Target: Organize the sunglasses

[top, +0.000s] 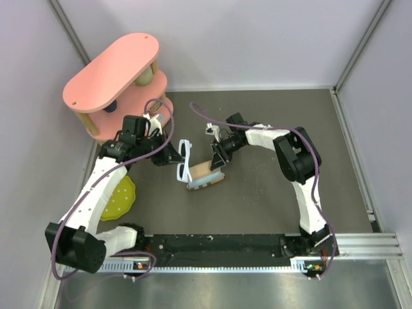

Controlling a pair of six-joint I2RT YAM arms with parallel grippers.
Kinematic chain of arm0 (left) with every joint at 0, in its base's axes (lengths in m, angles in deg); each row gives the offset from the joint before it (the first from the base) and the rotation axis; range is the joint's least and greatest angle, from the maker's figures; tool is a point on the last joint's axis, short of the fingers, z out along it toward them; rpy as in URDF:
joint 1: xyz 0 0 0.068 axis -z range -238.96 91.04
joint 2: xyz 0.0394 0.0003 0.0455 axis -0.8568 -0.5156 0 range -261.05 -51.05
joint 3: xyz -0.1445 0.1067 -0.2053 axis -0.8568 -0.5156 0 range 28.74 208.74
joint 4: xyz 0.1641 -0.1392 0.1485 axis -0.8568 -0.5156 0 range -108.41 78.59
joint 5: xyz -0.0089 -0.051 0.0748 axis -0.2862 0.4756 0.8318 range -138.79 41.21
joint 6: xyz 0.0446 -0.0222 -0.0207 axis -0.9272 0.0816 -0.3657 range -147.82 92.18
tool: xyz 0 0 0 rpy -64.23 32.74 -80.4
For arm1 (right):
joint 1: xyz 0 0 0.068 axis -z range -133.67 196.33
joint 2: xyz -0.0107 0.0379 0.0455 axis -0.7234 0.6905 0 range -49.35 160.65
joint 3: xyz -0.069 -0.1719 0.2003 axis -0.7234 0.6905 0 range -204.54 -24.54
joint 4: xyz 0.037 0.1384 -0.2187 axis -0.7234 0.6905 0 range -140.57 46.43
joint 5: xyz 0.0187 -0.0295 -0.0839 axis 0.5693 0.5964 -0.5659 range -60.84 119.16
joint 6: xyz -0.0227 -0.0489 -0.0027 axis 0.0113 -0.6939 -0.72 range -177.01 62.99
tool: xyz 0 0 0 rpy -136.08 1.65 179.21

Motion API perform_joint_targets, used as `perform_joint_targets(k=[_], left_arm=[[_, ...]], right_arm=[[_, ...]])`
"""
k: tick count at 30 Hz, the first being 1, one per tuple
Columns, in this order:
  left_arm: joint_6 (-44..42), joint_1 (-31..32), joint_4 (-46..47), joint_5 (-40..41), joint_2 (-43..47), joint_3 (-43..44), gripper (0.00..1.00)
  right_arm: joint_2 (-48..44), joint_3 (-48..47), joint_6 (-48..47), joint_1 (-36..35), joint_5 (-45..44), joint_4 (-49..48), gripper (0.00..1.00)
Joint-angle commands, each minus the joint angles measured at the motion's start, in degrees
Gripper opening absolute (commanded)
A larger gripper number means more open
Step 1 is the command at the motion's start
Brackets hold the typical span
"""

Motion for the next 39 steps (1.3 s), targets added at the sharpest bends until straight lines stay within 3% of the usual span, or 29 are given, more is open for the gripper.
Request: perform_joint_targets(k=[1,14,22,30,39], left_arm=[[-1.6,-0.4,-0.6,-1.7,-1.1,2.3,0.0],[-1.2,-0.4,-0.4,-1.5,-1.5,2.9,0.0],[-0.8,-0.4,-0.4,-1.5,-1.4,2.6,0.0],[-0.1,-0.4,-0.4,-1.3,-1.1,2.0,0.0],[2.1,-0.3,-0.4,1.0,-2.7,1.1,0.0]], right_arm=[[-6.9,2.4,-2.1,-0.2,-4.9,-3.0,0.33],[-10.2,4.8,0.1,-0.6,-7.8,-6.7,0.05],[-13.9,9.6,3.6,-1.1,-11.3,-13.3,0.0],[-25.1,24.3,12.0,-2.1,-25.6,-36.4,0.0],[-34.6,34.4,15.4,-11.9,-51.2,-48.6,0.0]])
